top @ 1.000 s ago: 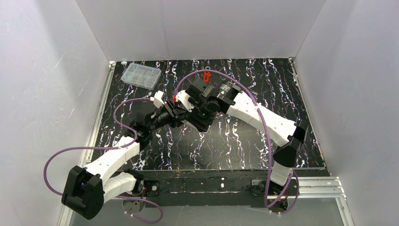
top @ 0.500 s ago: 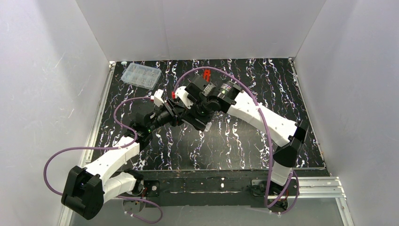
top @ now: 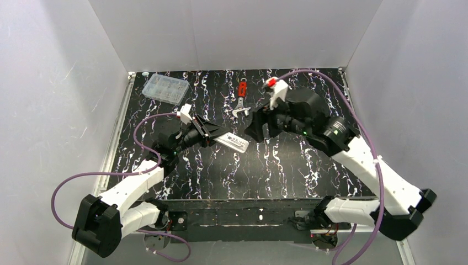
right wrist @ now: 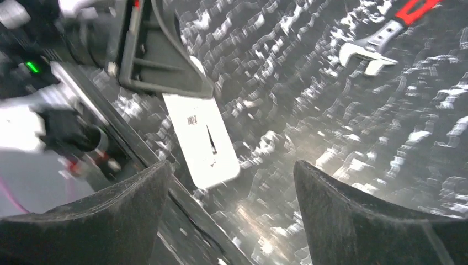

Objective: Load the batteries into the remote control
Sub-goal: Load the battery cover into the remote control, then place the battery cover at the center of the board.

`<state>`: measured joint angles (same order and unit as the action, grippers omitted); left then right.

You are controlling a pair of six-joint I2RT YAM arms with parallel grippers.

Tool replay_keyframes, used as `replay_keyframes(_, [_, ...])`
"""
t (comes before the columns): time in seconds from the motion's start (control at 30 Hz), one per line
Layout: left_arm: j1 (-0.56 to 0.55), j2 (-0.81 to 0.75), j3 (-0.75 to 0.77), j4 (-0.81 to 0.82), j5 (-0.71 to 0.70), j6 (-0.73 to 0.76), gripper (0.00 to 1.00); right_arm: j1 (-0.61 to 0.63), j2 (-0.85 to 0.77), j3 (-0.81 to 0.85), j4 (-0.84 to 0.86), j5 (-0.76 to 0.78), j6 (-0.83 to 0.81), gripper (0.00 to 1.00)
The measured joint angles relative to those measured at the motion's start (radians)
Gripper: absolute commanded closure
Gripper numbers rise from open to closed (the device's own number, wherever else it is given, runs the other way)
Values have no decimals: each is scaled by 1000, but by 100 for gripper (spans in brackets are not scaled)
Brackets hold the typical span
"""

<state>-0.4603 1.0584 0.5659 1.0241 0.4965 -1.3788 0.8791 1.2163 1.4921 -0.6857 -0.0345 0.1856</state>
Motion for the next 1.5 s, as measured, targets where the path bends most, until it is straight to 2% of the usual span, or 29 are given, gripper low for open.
replay_keyframes(0.03, [0,0,0,3,0,-5,100,-58,-68,-101,63,-27,69,9])
replay_keyframes(0.23, [0,0,9,13,-2,-18,100,-190,-243,-450,300,-106,357,7])
replay_keyframes(0.53, [0,1,35,21,-3,-31,100,-201,-315,-678,656,-193,651,6])
replay_keyframes(0.8, [0,2,38,21,-5,-36,100,-204,-312,-697,767,-240,747,6])
replay_keyframes(1.5, [-1,2,39,21,-7,-36,100,-204,-232,-724,776,-322,811,7])
